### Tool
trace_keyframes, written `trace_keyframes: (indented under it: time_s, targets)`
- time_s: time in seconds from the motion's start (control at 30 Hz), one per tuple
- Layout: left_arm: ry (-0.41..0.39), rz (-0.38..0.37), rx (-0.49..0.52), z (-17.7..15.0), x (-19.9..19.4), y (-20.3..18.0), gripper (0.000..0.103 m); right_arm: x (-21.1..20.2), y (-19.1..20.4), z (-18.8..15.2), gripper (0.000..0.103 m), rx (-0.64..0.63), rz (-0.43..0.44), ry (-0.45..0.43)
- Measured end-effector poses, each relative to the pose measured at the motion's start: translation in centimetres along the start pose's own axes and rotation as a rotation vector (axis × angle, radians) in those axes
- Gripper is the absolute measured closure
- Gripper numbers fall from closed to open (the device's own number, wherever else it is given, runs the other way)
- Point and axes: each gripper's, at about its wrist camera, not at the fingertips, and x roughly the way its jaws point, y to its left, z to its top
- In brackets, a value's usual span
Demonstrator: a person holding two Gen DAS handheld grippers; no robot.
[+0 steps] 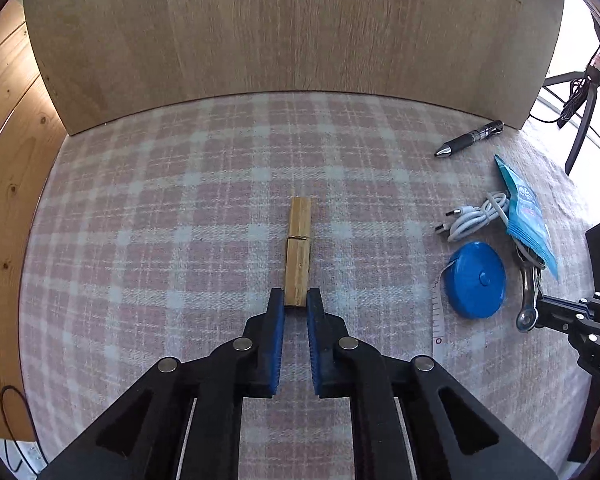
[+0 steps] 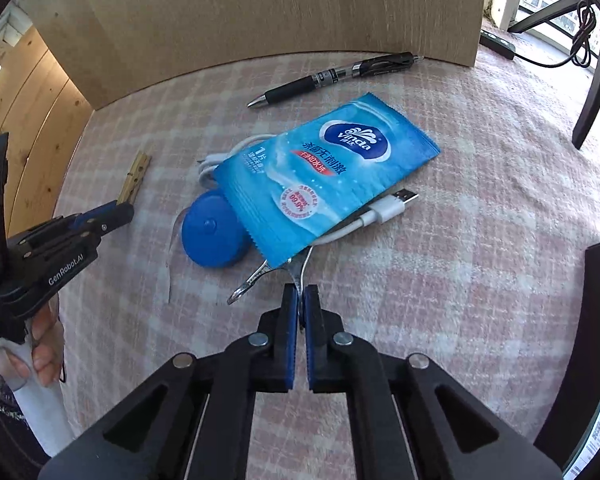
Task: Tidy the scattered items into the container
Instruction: 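Grasp the wooden clothespin with the left gripper while the right grasps the silver clamp, then carry the clothespin and clamp to the tray and open both grippers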
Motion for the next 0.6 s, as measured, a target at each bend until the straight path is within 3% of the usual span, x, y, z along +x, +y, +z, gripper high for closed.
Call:
trace_keyframes:
  time_s: [0.27,0.6]
  targets:
    - [-0.014,-0.03,-0.001,-3.9,-2.1,2.5,0.093,-2.7,-1.0,-3.9,0.1,-0.004,0.038,0.017]
    - [-0.052,-0.059,-0.026,-9.8,-6.8,7.2,0.093,-8.8,-4.8,-8.8,0.1,0.061,0.033,-0.064]
